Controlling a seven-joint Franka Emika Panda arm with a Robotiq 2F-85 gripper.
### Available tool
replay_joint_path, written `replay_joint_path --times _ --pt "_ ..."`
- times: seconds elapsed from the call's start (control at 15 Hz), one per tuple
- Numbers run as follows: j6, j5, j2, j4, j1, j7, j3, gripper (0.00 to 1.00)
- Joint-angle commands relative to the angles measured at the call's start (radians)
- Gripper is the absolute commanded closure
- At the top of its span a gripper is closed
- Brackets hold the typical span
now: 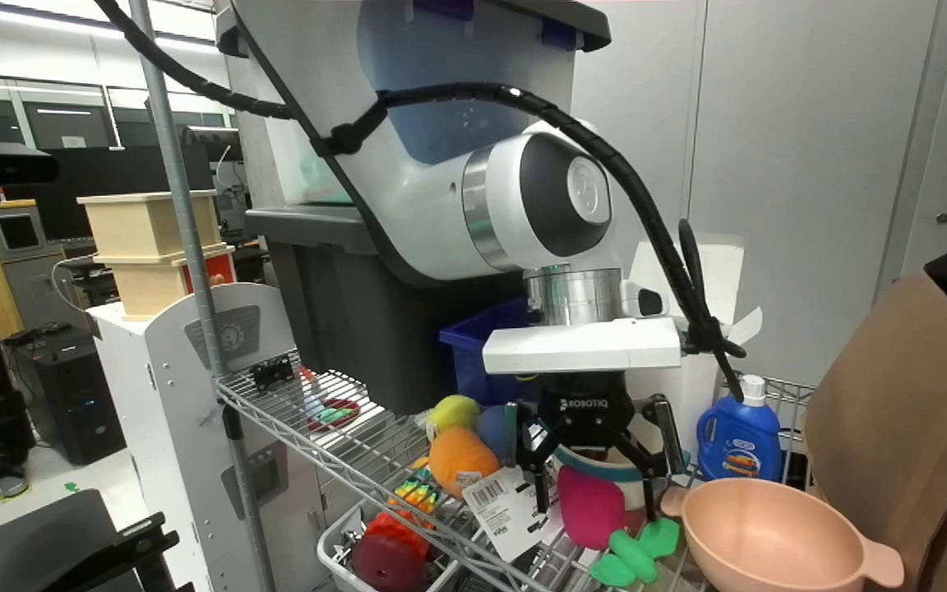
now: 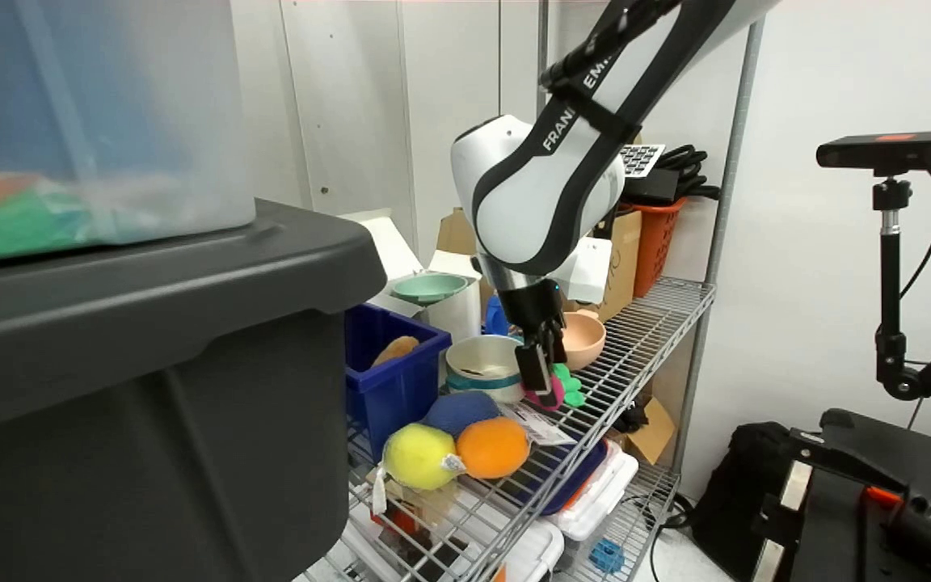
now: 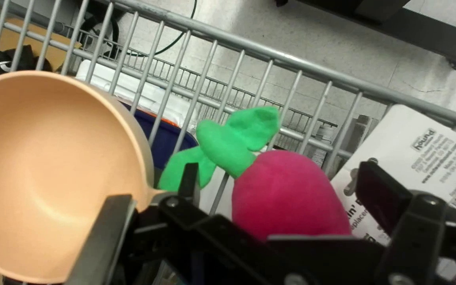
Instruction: Put the purple toy inside the white box.
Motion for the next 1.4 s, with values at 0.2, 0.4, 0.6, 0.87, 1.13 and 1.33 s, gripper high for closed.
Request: replay_joint_path --times 0.2,0.4,0.6,0.87,1.13,1.33 --pt "-0.027 0.007 0.021 0.035 -0.018 -0.016 0.018 0.32" --pt "-0.033 0.014 0.017 0.033 -0.020 -0.014 0.020 0.55" --pt "-0.031 0.015 0.012 0.027 -0.022 -0.013 0.019 0.78" --pt "-0.028 0.023 -0.005 0.011 -0.031 -0.018 0.024 0.99" --pt "-0.029 0.035 -0.021 0.002 -0.038 -0.021 0.031 0.98" --pt "-0.021 0.040 -0.049 -0.028 -0.041 -0.024 0.033 0.97"
